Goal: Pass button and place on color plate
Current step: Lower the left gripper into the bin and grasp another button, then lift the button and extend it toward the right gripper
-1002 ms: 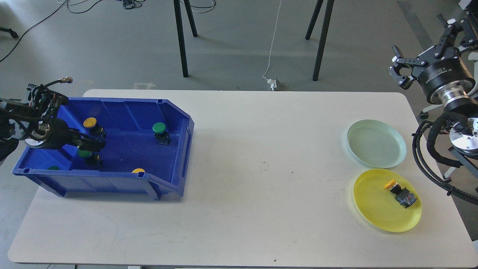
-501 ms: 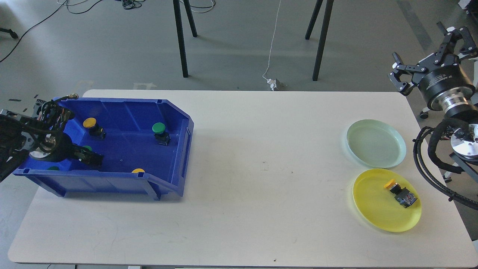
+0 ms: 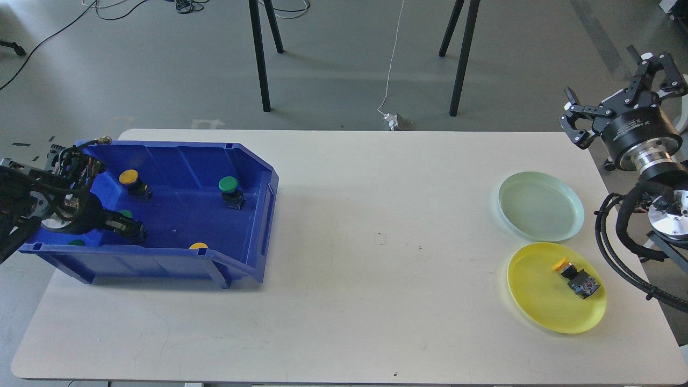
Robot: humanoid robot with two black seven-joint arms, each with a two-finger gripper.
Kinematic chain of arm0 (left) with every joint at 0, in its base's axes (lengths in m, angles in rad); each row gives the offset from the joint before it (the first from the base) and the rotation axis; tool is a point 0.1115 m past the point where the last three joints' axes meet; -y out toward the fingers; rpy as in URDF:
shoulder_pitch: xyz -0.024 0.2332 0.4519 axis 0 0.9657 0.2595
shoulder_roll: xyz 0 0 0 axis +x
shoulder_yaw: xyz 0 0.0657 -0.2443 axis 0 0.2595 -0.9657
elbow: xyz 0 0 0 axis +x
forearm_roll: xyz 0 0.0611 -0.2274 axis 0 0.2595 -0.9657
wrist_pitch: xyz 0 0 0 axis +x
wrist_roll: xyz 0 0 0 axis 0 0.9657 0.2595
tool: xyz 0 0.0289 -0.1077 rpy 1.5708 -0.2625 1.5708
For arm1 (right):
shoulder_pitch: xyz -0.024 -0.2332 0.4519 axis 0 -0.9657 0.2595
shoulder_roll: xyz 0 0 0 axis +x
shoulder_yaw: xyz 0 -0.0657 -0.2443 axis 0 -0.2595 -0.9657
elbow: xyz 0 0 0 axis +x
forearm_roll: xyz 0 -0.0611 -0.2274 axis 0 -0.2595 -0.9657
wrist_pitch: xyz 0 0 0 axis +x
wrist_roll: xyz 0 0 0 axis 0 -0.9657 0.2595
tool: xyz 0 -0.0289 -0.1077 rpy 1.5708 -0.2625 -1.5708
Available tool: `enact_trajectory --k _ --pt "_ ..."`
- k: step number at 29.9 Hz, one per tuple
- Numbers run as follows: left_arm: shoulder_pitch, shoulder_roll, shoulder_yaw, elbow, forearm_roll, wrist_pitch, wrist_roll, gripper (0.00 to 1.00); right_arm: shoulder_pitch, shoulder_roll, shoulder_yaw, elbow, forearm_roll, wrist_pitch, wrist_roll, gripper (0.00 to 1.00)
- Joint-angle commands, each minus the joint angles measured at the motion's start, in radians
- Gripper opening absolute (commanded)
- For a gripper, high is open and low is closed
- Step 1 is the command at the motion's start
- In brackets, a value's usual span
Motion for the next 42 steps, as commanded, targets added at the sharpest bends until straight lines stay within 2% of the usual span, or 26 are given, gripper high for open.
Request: enact_trajectory --k 1,3,9,14,16,19,22,24,27,29,36,40,42 --pt "0.000 -0.004 0.002 0.014 0.004 0.001 0.000 0.03 -0.006 0.000 0.001 0.000 0.000 0.000 0.000 1.00" --pt "0.000 -0.004 0.001 0.014 0.004 0.001 0.000 0.00 -0.006 0.000 0.001 0.000 -0.002 0.000 0.000 1.00" --pt "-0.023 0.006 -0.016 -0.006 -0.020 -0.002 0.000 0.00 -0.013 0.000 0.000 0.000 -0.002 0.000 0.002 1.00" --pt "-0.092 0.075 -0.016 -0.038 -0.155 -0.015 0.000 0.00 -0.022 0.000 0.000 -0.001 -0.003 0.002 0.003 1.00" --pt "-0.113 0.127 -0.018 -0.108 -0.215 -0.018 0.000 0.00 -0.026 0.000 -0.003 -0.001 -0.009 0.002 0.003 1.00" --pt "-0.150 0.227 -0.048 -0.275 -0.343 -0.040 0.000 0.00 -0.043 -0.001 -0.023 0.000 -0.047 0.005 0.005 1.00" --pt "-0.167 0.307 -0.114 -0.440 -0.483 -0.040 0.000 0.00 -0.066 -0.001 -0.048 0.000 -0.206 0.016 0.009 1.00" --pt "-0.167 0.316 -0.182 -0.512 -0.560 -0.040 0.000 0.00 -0.091 -0.001 -0.057 0.002 -0.325 0.019 0.015 1.00" --pt "-0.163 0.284 -0.288 -0.584 -0.652 -0.040 0.000 0.00 -0.124 -0.001 -0.054 0.023 -0.455 0.043 0.020 1.00" --pt "-0.158 0.217 -0.335 -0.618 -0.715 -0.040 0.000 0.00 -0.141 -0.003 -0.052 0.051 -0.472 0.088 0.031 1.00" --pt "-0.157 -0.015 -0.352 -0.632 -0.888 -0.040 0.000 0.00 -0.120 0.020 -0.120 0.126 -0.468 0.253 0.048 1.00" --pt "-0.146 -0.079 -0.342 -0.627 -0.904 -0.040 0.000 0.00 0.022 0.087 -0.267 0.114 -0.465 0.263 0.074 1.00" --pt "-0.117 -0.101 -0.340 -0.608 -0.902 -0.040 0.000 0.00 0.108 0.120 -0.356 0.100 -0.456 0.263 0.101 1.00"
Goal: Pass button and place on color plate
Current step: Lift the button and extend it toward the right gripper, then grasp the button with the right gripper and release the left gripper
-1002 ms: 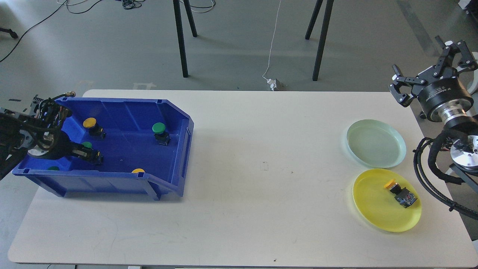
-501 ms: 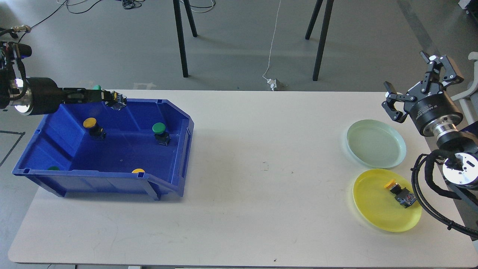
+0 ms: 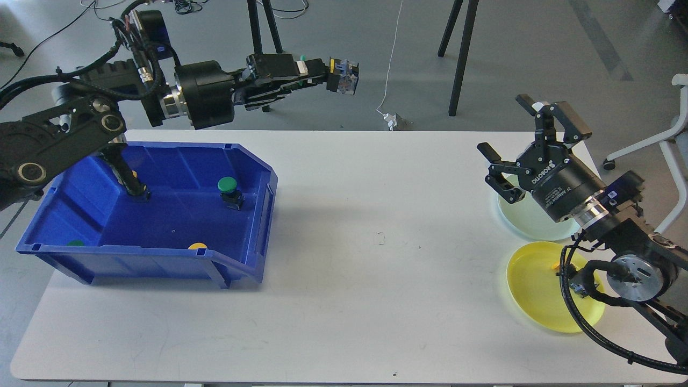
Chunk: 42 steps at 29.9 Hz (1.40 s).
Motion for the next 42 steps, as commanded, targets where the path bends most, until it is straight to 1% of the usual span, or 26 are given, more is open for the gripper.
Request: enact_trajectory --k 1,2,4,8,17,22,23,24,26,29,30,31,34,40,42 --pt "0.038 -0.039 0.006 0.031 0.002 0.000 0.000 0.00 0.140 0.057 -0.142 -0.025 0.019 0.002 0.044 1.00" --pt "0.044 -0.046 0.006 0.037 0.002 0.000 0.000 0.00 0.171 0.071 -0.165 -0.038 0.034 0.002 0.056 1.00" --pt "0.044 -0.054 0.005 0.038 -0.001 0.000 0.000 0.00 0.211 0.106 -0.184 -0.067 0.053 0.004 0.062 1.00" --pt "0.044 -0.056 0.003 0.043 -0.002 0.000 0.000 0.00 0.250 0.172 -0.193 -0.127 0.056 0.007 0.061 1.00" --pt "0.044 -0.057 0.001 0.043 -0.002 0.000 0.000 0.00 0.300 0.277 -0.237 -0.203 0.054 0.007 0.059 1.00" --pt "0.044 -0.062 0.000 0.043 -0.004 0.000 0.000 0.00 0.320 0.324 -0.239 -0.234 0.056 0.004 0.059 0.97" --pt "0.044 -0.062 0.000 0.043 -0.004 0.000 0.000 0.00 0.322 0.327 -0.237 -0.237 0.056 0.004 0.059 0.94" --pt "0.044 -0.062 -0.002 0.043 -0.004 0.000 0.000 0.00 0.322 0.327 -0.237 -0.237 0.056 0.002 0.059 0.87" --pt "0.046 -0.062 -0.002 0.043 -0.004 0.000 0.000 0.00 0.326 0.327 -0.239 -0.237 0.054 0.005 0.061 0.64" --pt "0.046 -0.062 -0.003 0.043 -0.004 0.000 0.000 0.00 0.328 0.326 -0.239 -0.236 0.047 0.007 0.059 0.37" --pt "0.046 -0.062 -0.003 0.043 -0.005 0.000 0.000 0.00 0.328 0.327 -0.239 -0.236 0.045 0.007 0.059 0.27" --pt "0.046 -0.062 -0.003 0.043 -0.005 0.000 0.000 0.00 0.328 0.329 -0.239 -0.237 0.047 -0.006 0.059 0.19" --pt "0.046 -0.062 -0.003 0.043 -0.007 0.000 0.000 0.00 0.328 0.333 -0.239 -0.236 0.047 -0.001 0.059 0.01" --pt "0.047 -0.062 -0.005 0.043 -0.007 0.000 0.000 0.00 0.328 0.335 -0.239 -0.236 0.047 -0.004 0.059 0.01" --pt "0.047 -0.060 -0.005 0.043 -0.008 0.000 0.000 0.04 0.328 0.335 -0.239 -0.237 0.047 -0.004 0.059 0.01"
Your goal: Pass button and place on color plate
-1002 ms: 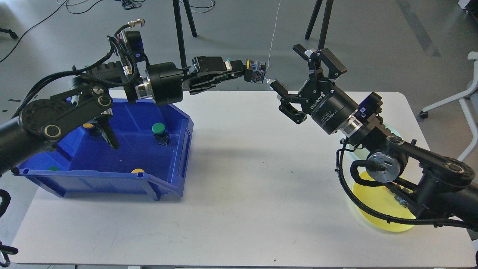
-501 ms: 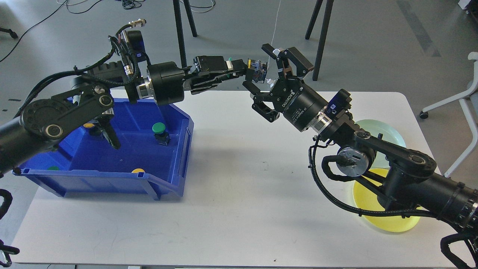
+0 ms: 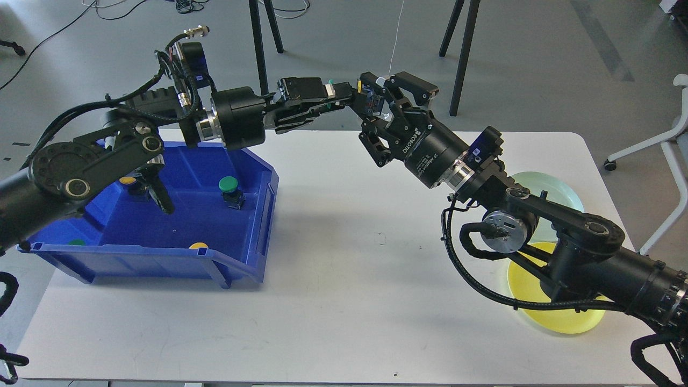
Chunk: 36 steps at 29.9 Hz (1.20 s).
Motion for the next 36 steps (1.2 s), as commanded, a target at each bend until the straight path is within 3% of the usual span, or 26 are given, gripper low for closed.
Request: enact_trajectory --k 1,6,10,16,20,24,28,31,33,36 --pt "0.002 0.001 0.000 0.001 0.000 0.000 0.001 0.08 0.000 0.000 0.001 0.000 0.000 -0.001 0.000 0.01" --pt "0.017 0.000 -0.002 0.001 -0.057 0.000 0.001 0.75 0.000 0.000 0.001 0.000 0.006 -0.007 0.000 0.01" --pt "0.019 0.001 0.000 0.001 -0.095 0.000 0.001 0.89 -0.004 -0.001 0.004 0.000 0.009 -0.007 0.000 0.01" --pt "0.019 0.001 0.000 0.002 -0.097 0.000 0.001 0.92 -0.070 -0.035 0.080 -0.002 0.016 -0.095 0.003 0.01" --pt "0.019 0.001 0.000 0.004 -0.097 0.000 0.001 0.92 -0.208 -0.050 0.365 -0.103 0.078 -0.253 -0.020 0.01" --pt "0.019 0.001 0.000 0.010 -0.097 0.000 0.001 0.93 -0.250 -0.050 0.520 -0.264 0.233 -0.450 -0.103 0.01" --pt "0.019 0.001 0.000 0.011 -0.099 0.000 0.001 0.93 -0.253 -0.056 0.514 -0.378 0.279 -0.588 -0.136 0.01" --pt "0.019 0.001 0.000 0.011 -0.099 0.000 0.001 0.93 -0.251 -0.052 0.499 -0.447 0.284 -0.689 -0.234 0.01" --pt "0.019 0.001 0.000 0.016 -0.100 0.000 0.001 0.93 -0.242 -0.044 0.470 -0.508 0.283 -0.690 -0.314 0.05" --pt "0.019 0.001 0.000 0.016 -0.100 0.000 0.001 0.93 -0.236 -0.009 0.413 -0.557 0.283 -0.690 -0.354 0.11"
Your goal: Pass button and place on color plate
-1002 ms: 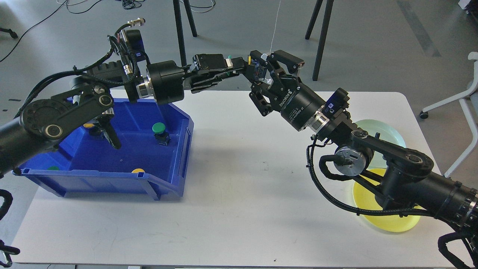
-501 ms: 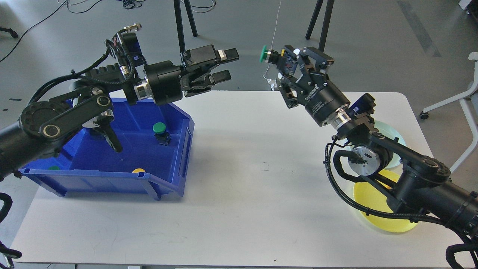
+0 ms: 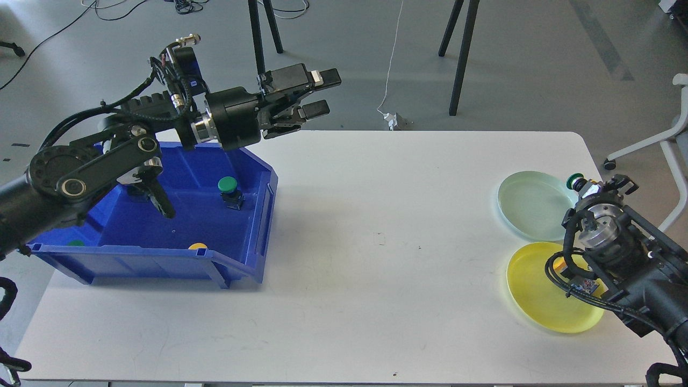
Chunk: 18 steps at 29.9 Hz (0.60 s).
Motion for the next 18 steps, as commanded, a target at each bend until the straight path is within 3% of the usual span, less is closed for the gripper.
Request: enact_trajectory --k 1,7,8,10,11,18 --pt "0.000 0.000 0.000 0.001 0.000 0.000 0.000 0.93 0.013 0.032 -0.068 -0.055 0.000 -0.005 -0.048 0.16" --pt "0.000 0.000 0.000 0.003 -0.002 0.000 0.000 0.93 0.016 0.038 -0.097 -0.048 0.000 -0.005 -0.046 0.55" --pt "0.000 0.000 0.000 0.001 -0.002 0.000 0.000 0.93 0.016 0.038 -0.097 -0.046 0.000 -0.005 -0.045 0.65" --pt "0.000 0.000 0.000 0.003 -0.002 0.000 0.000 0.93 0.017 0.038 -0.097 -0.040 0.001 -0.005 -0.040 0.95" --pt "0.000 0.000 0.000 0.003 -0.002 0.000 0.000 0.93 0.017 0.038 -0.097 -0.033 0.001 -0.005 -0.040 1.00" --pt "0.001 -0.006 -0.002 0.024 -0.020 0.000 0.000 0.96 0.016 -0.017 -0.097 0.177 -0.023 -0.005 -0.034 1.00"
